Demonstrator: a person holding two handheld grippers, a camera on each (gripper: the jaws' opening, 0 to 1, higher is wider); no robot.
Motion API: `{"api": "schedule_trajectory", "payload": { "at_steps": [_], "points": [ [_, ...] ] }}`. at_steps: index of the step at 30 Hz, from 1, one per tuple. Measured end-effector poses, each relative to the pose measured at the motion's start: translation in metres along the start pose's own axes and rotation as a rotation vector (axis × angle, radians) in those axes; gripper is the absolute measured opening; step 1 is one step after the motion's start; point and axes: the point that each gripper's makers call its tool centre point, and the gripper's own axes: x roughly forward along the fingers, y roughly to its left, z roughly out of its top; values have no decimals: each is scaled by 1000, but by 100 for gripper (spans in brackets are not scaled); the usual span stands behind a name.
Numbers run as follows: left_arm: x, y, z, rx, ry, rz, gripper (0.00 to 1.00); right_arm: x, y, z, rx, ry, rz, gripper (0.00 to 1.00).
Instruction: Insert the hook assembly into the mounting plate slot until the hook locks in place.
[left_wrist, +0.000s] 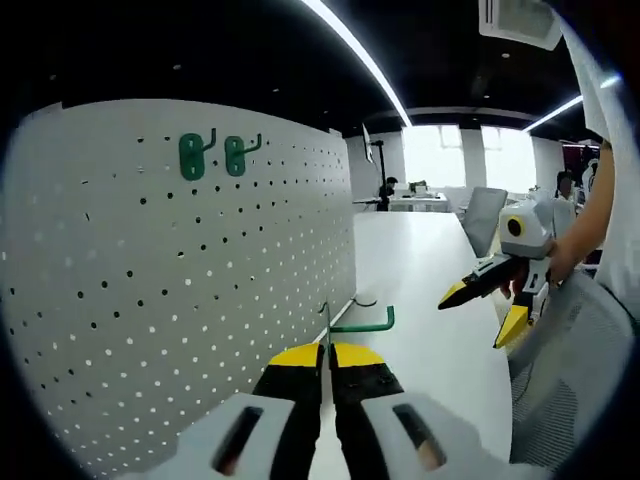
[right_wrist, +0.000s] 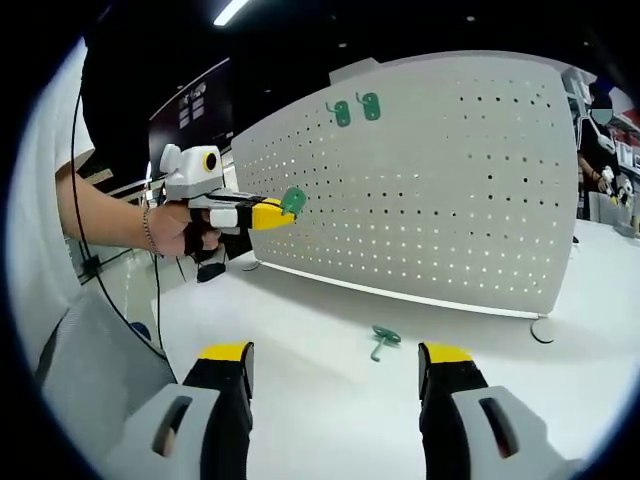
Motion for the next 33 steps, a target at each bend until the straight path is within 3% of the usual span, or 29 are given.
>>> {"api": "schedule_trajectory", "payload": {
  "at_steps": [12, 14, 16, 20, 33],
  "points": [
    [-19, 2, 19, -45, -80, 69, 2, 0, 3, 1, -5, 0, 9, 64],
    [-25, 5, 25, -14, -103, 109, 2, 0, 3, 1, -4, -3, 9, 64],
    [-27, -1, 30, -53, -133, 79, 2, 0, 2, 1, -5, -2, 7, 64],
    [-31, -5, 25, -42, -119, 92, 2, 0, 3, 1, -6, -5, 9, 64],
    [-43, -17, 33, -63, -161, 101, 2, 0, 5, 2, -11, -3, 14, 64]
  ]
}}
